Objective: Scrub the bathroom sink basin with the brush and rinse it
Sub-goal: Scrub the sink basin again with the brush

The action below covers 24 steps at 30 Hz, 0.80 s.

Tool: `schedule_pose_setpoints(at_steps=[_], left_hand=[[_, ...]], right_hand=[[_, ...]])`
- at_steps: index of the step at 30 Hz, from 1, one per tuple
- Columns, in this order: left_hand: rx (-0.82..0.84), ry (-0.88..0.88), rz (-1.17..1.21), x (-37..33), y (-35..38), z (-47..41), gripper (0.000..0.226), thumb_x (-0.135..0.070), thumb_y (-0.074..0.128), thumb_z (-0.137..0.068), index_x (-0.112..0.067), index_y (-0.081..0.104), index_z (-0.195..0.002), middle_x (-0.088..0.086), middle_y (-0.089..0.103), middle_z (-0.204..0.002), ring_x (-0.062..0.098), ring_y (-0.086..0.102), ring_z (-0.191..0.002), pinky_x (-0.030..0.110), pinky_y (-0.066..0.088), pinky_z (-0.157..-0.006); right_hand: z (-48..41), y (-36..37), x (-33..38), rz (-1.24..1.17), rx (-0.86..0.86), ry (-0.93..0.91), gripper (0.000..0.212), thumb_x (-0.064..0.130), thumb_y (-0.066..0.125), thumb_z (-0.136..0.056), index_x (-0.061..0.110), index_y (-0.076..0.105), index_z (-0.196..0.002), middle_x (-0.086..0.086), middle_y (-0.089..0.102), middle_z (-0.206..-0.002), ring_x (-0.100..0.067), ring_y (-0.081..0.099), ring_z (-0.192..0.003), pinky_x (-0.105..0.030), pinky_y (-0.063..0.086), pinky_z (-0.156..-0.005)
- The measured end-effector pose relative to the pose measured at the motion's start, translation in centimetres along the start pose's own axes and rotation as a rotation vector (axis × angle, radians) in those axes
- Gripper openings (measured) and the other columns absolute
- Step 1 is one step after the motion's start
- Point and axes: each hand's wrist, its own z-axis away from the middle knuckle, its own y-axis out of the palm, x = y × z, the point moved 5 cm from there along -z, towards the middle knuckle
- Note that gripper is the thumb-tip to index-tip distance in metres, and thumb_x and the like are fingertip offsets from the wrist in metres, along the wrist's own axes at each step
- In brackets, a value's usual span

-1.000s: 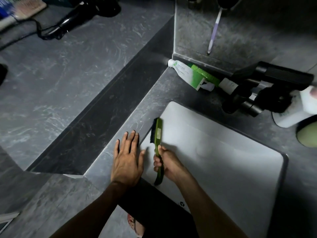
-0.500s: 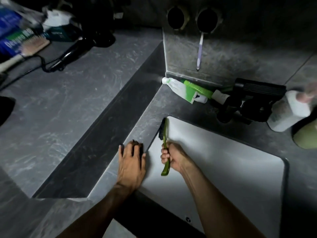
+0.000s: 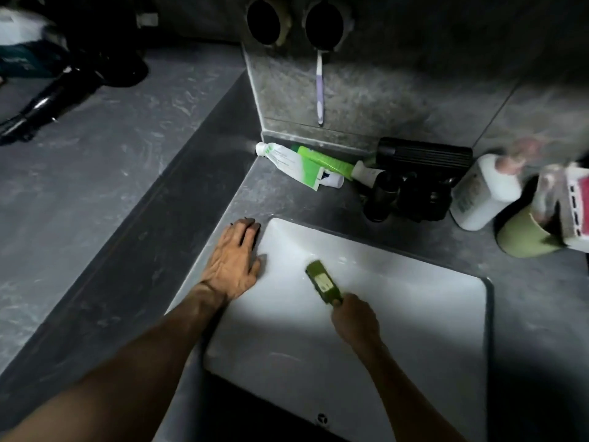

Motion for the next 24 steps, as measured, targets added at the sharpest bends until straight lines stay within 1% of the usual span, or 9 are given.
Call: schedule_pose_setpoints(at_steps=[3,6,10,12,14,17,19,22,24], left_hand=[[-0.016,-0.01,0.025,0.2,0.7,-0.2,0.076,-0.046,0.044,-0.087,-0.006,0.036,-0.151,0.016,0.035,-0.155,0.034,0.031,-0.147,0.05,0.026,-0.123],[-0.048,-0.002,0.04,0.2,0.9,-0.1,0.068,-0.043,0.038,-0.095,-0.008,0.037,-0.152,0.014,0.036,-0.157,0.032,0.03,-0.148,0.049,0.024,-0.124],[-0.111,-0.005,0.127,0.5,0.8,0.1,0.055,-0.038,0.031,-0.106,-0.012,0.04,-0.153,0.007,0.038,-0.159,0.022,0.029,-0.151,0.047,0.023,-0.125],[-0.119,-0.01,0.165,0.7,0.8,0.2,0.052,-0.036,0.028,-0.108,-0.014,0.041,-0.154,0.003,0.039,-0.16,0.016,0.027,-0.152,0.045,0.021,-0.126],[-0.128,-0.012,0.207,1.3,0.9,0.1,0.051,-0.034,0.027,-0.109,-0.016,0.043,-0.154,0.0,0.039,-0.16,0.013,0.028,-0.152,0.044,0.022,-0.126],[-0.171,-0.022,0.285,1.4,0.7,-0.1,0.049,-0.032,0.028,-0.109,-0.016,0.048,-0.151,-0.001,0.044,-0.158,0.012,0.032,-0.15,0.042,0.024,-0.125],[-0.203,-0.022,0.313,1.4,0.7,-0.2,0.047,-0.027,0.03,-0.108,-0.014,0.051,-0.149,0.001,0.047,-0.156,0.014,0.035,-0.148,0.042,0.026,-0.125],[-0.202,-0.02,0.284,1.3,0.9,-0.3,0.052,-0.021,0.028,-0.103,-0.011,0.05,-0.149,0.005,0.046,-0.156,0.019,0.035,-0.149,0.046,0.03,-0.123],[-0.177,-0.009,0.244,1.5,1.0,-0.4,0.062,-0.015,0.027,-0.093,-0.01,0.046,-0.151,0.006,0.043,-0.158,0.02,0.032,-0.15,0.046,0.029,-0.124]], right_hand=[[0.7,0.5,-3.1,0.088,-0.083,0.045,0.038,0.034,0.044,-0.1,0.01,0.051,-0.129,-0.009,0.066,-0.119,-0.026,0.065,-0.106,-0.035,0.052,-0.087],[0.5,1.5,-3.0,0.048,-0.051,-0.019,0.04,0.035,0.044,-0.101,0.014,0.043,-0.135,-0.01,0.066,-0.12,-0.027,0.065,-0.106,-0.038,0.053,-0.088],[0.3,1.8,-2.8,-0.011,-0.122,-0.112,0.067,0.025,0.047,-0.098,0.025,0.013,-0.156,-0.011,0.066,-0.118,-0.028,0.066,-0.101,-0.039,0.053,-0.086],[0.9,2.6,-2.4,-0.001,-0.066,-0.171,0.066,0.025,0.046,-0.098,0.031,0.016,-0.156,-0.01,0.067,-0.112,-0.026,0.065,-0.096,-0.039,0.055,-0.082],[0.9,2.7,-2.8,-0.003,-0.048,-0.137,0.059,0.022,0.042,-0.098,0.033,0.025,-0.154,-0.008,0.066,-0.106,-0.024,0.065,-0.089,-0.036,0.055,-0.074],[0.6,2.5,-2.6,-0.032,-0.086,-0.036,0.07,0.013,0.039,-0.096,0.037,0.01,-0.156,-0.006,0.063,-0.091,-0.021,0.062,-0.075,-0.034,0.053,-0.064],[1.2,3.5,-0.3,-0.099,-0.021,-0.022,0.074,0.009,0.037,-0.097,0.038,0.002,-0.156,-0.005,0.06,-0.084,-0.017,0.057,-0.065,-0.029,0.048,-0.055],[1.7,5.2,4.5,-0.244,0.052,-0.023,0.079,0.009,0.038,-0.099,0.038,-0.01,-0.155,-0.009,0.059,-0.084,-0.018,0.058,-0.065,-0.027,0.05,-0.053],[1.4,5.8,8.6,-0.342,0.066,-0.096,0.079,0.01,0.04,-0.1,0.037,-0.011,-0.154,-0.007,0.058,-0.084,-0.016,0.058,-0.064,-0.024,0.048,-0.052]])
